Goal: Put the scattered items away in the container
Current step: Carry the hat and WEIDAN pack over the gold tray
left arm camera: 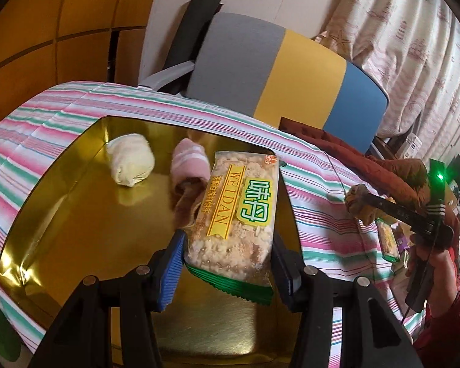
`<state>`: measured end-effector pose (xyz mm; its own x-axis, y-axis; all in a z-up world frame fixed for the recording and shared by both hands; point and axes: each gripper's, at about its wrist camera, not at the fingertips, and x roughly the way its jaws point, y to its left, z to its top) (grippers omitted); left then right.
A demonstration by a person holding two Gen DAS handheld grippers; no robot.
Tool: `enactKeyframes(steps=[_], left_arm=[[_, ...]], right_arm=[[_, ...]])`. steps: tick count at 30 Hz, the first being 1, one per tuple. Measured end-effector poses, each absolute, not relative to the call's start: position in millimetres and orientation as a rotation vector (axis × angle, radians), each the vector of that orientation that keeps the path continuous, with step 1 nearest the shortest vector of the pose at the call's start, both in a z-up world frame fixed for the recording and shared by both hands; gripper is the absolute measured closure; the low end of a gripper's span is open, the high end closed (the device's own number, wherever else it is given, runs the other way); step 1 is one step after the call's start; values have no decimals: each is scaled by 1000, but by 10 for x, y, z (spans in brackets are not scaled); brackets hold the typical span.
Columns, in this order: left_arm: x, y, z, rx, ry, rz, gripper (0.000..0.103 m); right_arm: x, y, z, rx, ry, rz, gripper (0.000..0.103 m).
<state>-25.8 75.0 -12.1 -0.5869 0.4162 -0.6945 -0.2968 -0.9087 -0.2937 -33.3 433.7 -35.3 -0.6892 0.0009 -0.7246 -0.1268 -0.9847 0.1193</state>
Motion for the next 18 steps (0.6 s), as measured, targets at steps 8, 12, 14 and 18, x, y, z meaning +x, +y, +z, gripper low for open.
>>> enactKeyframes(steps=[8,12,14,18], left_arm=[[-304,438,-145,-1176,-268,2521,50],[-341,287,-178,-1206,-322,2526,50],[-340,238,-184,-1210,-332,2528,50],[-346,178,-207,-1217,-356,2523,50]], right_arm=[[-276,3830,-46,-1159,299,2968,97],[-295,3603,84,-1143,238,2988,97],[-317,3627,56,-1141,183,2925,97],[-373,3762,-212,-1319,222,2768,17]])
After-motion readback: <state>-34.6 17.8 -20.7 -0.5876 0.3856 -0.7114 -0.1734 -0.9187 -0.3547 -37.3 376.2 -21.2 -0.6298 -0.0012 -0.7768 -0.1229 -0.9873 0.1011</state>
